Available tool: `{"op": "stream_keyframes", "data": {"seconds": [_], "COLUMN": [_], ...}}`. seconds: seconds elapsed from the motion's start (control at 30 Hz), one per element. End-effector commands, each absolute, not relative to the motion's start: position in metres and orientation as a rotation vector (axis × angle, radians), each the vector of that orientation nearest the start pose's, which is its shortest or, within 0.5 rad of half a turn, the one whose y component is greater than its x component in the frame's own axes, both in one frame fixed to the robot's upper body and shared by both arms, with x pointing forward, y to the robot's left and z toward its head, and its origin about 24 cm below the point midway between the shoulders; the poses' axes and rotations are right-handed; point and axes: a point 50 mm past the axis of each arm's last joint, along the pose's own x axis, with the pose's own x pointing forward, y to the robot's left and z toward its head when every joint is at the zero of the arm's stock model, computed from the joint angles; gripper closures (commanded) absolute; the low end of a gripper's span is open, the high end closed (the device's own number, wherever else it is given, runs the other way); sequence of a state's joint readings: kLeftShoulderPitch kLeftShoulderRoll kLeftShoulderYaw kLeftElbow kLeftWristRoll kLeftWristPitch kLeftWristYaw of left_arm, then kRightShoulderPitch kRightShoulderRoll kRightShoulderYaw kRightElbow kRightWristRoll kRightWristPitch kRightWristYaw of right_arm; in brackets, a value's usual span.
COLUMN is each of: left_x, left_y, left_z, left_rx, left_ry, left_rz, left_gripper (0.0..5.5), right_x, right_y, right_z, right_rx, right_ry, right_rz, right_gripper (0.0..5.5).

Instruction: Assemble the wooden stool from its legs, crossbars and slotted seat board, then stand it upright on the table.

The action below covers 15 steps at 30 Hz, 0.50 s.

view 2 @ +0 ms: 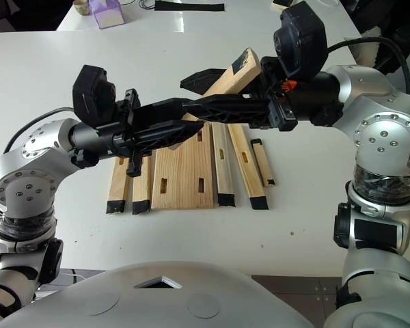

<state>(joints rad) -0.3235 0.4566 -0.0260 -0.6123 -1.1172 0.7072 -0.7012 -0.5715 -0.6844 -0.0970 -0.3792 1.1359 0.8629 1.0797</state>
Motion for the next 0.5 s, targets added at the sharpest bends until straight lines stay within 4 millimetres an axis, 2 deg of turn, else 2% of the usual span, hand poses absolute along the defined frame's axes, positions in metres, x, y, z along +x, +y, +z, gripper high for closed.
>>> {"op": "stream_keyframes", "data": {"seconds": [0.03, 0.5], "left_x": [0.2072, 0.2093], "left_y": [0.1004, 0.0985], "left_z": [0.2149, 0.2106], "left_rx": [-0.342, -0.327], "left_ry": [-0.201, -0.2], "left_rz": [-1.492, -1.463], "left_gripper": [4.19, 4.19], "right_x": [0.23, 0.2376], "right_y": [-0.1417, -0.1465], "right_z": [0.2337, 0.2265], "right_rx": [0.076, -0.001], "right_ry": [0.005, 0.06], "right_rz": [1.683, 1.642], "right_gripper": [4.17, 4.17]}}
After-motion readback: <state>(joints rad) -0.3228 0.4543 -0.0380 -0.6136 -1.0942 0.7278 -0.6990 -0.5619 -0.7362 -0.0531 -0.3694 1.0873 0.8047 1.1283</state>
